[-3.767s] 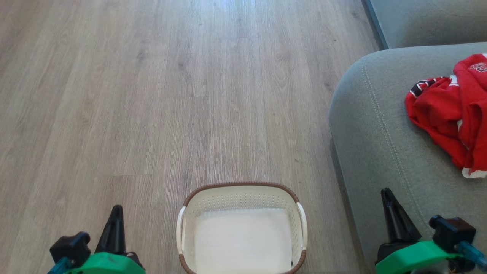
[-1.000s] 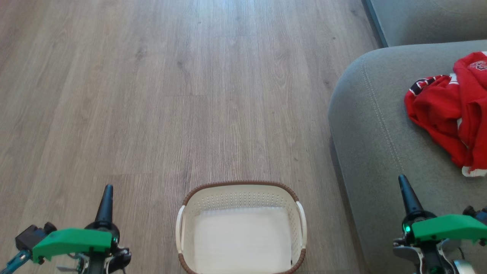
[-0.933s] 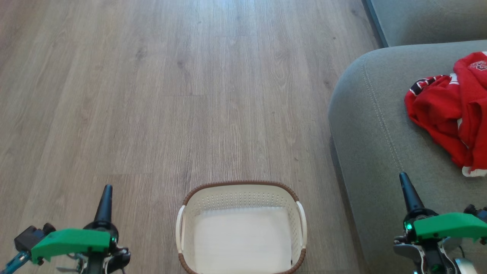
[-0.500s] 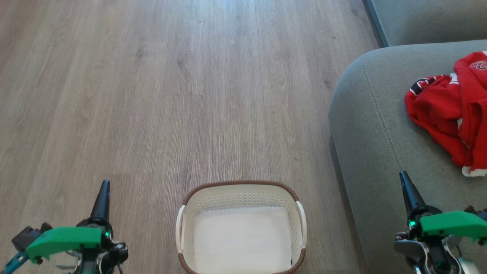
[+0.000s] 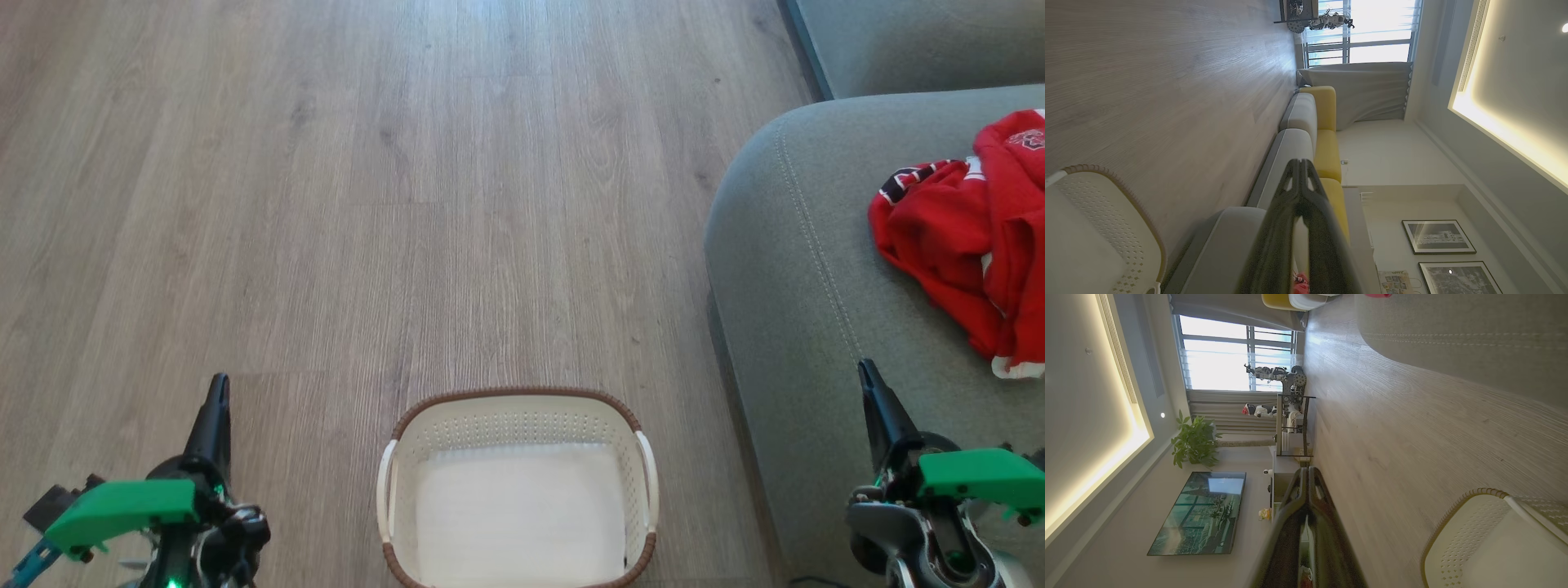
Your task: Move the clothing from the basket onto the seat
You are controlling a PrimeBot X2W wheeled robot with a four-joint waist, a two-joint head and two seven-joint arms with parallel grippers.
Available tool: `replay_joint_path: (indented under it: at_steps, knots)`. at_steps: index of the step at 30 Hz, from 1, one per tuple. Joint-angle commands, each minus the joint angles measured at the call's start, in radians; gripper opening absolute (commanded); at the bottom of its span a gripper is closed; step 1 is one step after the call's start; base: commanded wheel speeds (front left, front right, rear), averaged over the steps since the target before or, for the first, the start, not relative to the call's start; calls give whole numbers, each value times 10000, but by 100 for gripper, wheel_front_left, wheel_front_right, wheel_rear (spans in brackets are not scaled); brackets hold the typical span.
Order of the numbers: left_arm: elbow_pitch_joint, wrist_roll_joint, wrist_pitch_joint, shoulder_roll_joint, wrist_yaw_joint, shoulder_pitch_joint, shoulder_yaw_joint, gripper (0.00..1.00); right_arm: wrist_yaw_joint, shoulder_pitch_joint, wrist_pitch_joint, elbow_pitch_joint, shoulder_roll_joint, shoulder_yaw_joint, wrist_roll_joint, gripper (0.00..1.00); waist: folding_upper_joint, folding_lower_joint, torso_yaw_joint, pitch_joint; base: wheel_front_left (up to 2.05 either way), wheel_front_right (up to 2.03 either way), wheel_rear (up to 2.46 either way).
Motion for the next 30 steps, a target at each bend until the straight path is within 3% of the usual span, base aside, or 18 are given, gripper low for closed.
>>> replay_joint_path:
  at_steps: [1,30]
  knots:
    - [-262,-369,158,29,-118,-604,376,0,81,-627,124,-259,-29,114,371,0,0,0,0,1,0,0,0]
    - [-254,-709,249,12,-151,-652,428,0,83,-693,286,-213,53,-17,641,0,0,0,-1,3,0,0,0]
